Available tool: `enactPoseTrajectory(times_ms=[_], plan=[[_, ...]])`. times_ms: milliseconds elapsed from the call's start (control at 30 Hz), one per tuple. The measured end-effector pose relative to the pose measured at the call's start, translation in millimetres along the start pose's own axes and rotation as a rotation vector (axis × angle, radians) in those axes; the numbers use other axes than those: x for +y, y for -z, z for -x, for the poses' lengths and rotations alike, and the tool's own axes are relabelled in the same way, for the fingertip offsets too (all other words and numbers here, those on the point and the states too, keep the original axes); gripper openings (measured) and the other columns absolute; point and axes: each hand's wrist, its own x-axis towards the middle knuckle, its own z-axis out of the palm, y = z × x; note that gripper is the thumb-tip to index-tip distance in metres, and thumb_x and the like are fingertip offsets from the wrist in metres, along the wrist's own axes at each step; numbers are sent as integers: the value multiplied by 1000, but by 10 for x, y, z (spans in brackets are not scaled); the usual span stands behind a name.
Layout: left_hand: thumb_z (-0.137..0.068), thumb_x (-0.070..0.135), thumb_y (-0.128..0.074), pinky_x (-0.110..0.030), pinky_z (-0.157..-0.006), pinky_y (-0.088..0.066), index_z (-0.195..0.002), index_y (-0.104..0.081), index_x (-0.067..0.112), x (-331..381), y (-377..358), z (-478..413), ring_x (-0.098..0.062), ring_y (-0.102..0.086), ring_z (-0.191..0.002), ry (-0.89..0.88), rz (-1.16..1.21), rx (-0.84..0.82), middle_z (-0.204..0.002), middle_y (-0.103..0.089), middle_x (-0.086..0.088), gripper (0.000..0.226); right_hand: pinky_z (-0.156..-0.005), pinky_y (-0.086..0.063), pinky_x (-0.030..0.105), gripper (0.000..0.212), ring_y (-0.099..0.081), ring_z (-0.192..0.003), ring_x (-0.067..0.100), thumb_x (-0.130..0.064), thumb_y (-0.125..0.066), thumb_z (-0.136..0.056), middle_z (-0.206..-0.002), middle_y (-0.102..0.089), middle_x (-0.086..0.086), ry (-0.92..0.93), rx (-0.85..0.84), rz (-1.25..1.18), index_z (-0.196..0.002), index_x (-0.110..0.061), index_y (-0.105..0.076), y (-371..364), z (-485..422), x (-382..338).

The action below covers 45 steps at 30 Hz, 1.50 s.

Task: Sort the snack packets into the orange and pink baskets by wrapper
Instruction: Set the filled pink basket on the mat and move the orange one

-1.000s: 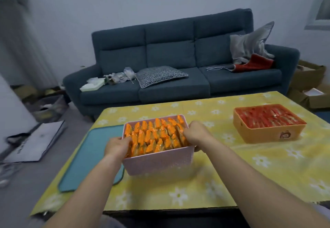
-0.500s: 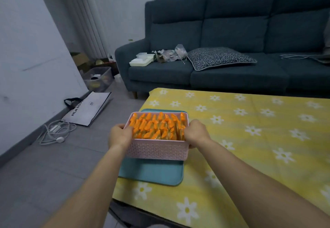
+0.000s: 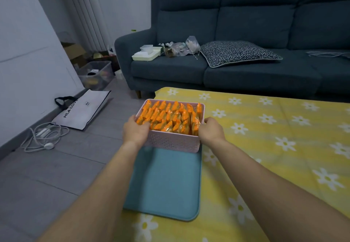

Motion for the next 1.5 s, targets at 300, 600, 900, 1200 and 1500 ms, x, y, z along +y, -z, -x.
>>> enactPoseTrajectory(times_ms=[300,600,900,1200,1500], plan=[[-95,22,-58,-43,-108,-37,-147,-45,13,401,-283,1244,-30,-33,-139,-223,-209,83,-154,-39,-7,55,-91,-52,45,23,-59,-97,29,-26,-51,-94,-98,-61,6,21,-63,80,-113,-15,-58,960,478,563],[-96,29,-58,-33,-104,-41,-144,-50,12,1449,-1427,2582,-25,-51,-132,-371,-203,-468,-147,-53,-7,51,-90,-51,44,43,-59,-109,31,-28,-53,-99,-127,-58,11,-41,95,151,-137,-10,-49,2898,1137,1243],[-96,28,-60,-31,-103,-44,-140,-53,10,2158,-2906,3822,-26,-56,-126,-427,-237,-775,-140,-58,-9,48,-76,-44,35,26,-57,-96,27,-26,-56,-97,-110,-61,10,-220,368,203,-118,-9,-54,4754,1544,2477],[-99,33,-57,-33,-97,-47,-149,-39,11,2552,-4236,4287,-28,-57,-122,-391,-159,-837,-145,-52,-9,57,-107,-37,47,63,-39,-131,42,-43,-56,-93,-150,-31,20,-458,517,285,-144,-10,-41,5667,1075,3396],[-98,32,-52,-33,-74,-44,-113,-58,9,2476,-5006,4206,-28,-61,-89,-272,-152,-761,-106,-69,-7,28,-79,-54,39,44,-64,-97,27,-38,-55,-94,-110,-63,12,-495,501,205,-126,-9,-50,5887,547,3825]])
